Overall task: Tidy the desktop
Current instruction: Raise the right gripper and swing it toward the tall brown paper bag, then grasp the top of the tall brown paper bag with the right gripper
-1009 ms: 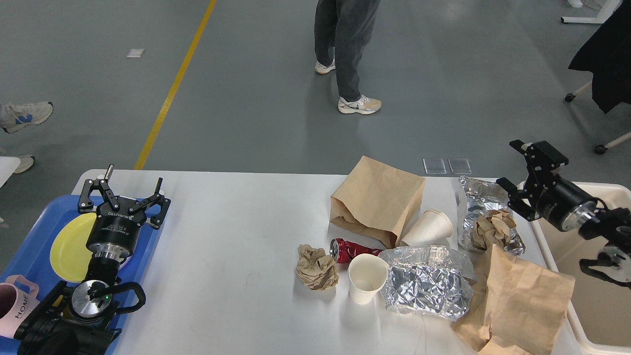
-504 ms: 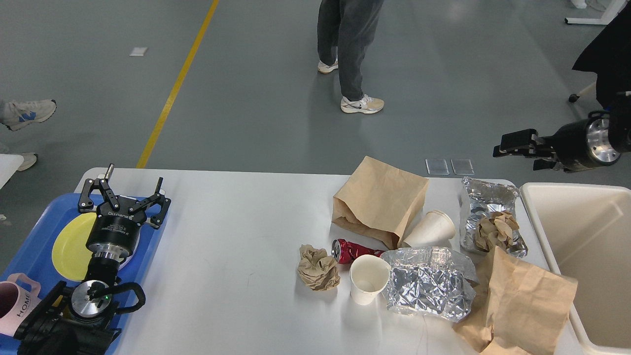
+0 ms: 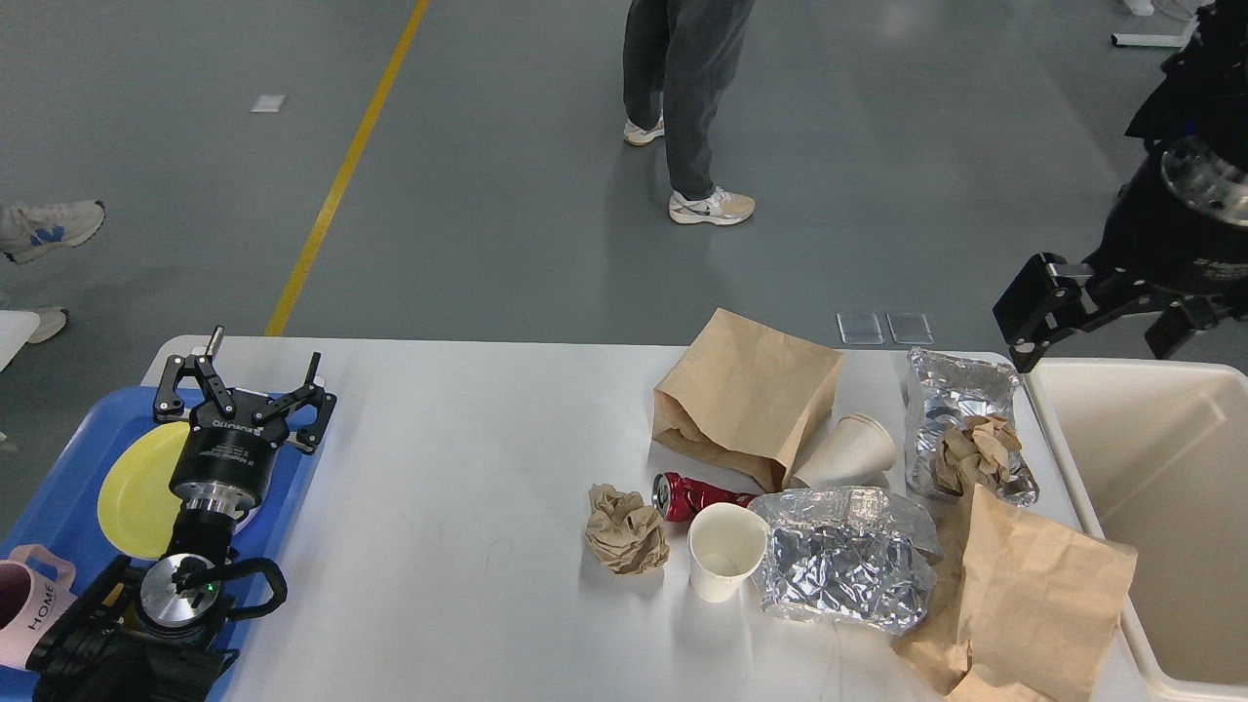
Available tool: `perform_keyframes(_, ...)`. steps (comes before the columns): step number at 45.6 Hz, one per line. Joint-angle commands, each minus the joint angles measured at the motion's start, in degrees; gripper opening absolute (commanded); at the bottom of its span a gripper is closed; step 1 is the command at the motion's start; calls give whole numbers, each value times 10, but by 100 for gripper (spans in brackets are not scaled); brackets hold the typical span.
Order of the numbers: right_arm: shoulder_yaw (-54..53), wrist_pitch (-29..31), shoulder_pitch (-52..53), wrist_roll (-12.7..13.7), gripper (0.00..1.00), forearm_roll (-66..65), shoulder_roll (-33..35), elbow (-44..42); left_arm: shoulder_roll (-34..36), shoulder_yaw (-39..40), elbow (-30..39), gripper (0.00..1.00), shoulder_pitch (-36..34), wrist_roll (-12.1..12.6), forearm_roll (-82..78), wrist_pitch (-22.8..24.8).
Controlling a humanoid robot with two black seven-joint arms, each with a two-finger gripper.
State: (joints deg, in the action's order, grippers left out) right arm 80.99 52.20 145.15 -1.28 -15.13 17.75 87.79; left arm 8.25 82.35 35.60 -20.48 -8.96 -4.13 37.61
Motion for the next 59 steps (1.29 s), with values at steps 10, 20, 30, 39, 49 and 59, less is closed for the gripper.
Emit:
perform_keyframes(10, 9, -19, 100, 8, 98, 49, -2, 91, 0, 0, 1, 96, -1, 0, 0, 0)
perform_keyframes(20, 0, -21, 96, 6, 100, 46, -3, 90, 0, 0, 1, 96, -1, 1, 0, 0)
perform_keyframes(30, -64, -68, 35, 5, 100, 45, 4, 56, 0, 0, 1, 96, -1, 1, 0, 0)
perform_keyframes(39, -167, -220, -176, 6, 100, 50, -4, -71, 0, 0, 1, 96, -1, 2, 0, 0)
perform_keyframes(49, -209, -277, -419, 10, 100, 51, -61, -295, 0, 0, 1, 96, -1, 1, 0, 0)
perform_keyframes(59, -268, -352, -601, 10, 100, 52, -104, -480, 0, 0, 1, 96, -1, 2, 0, 0)
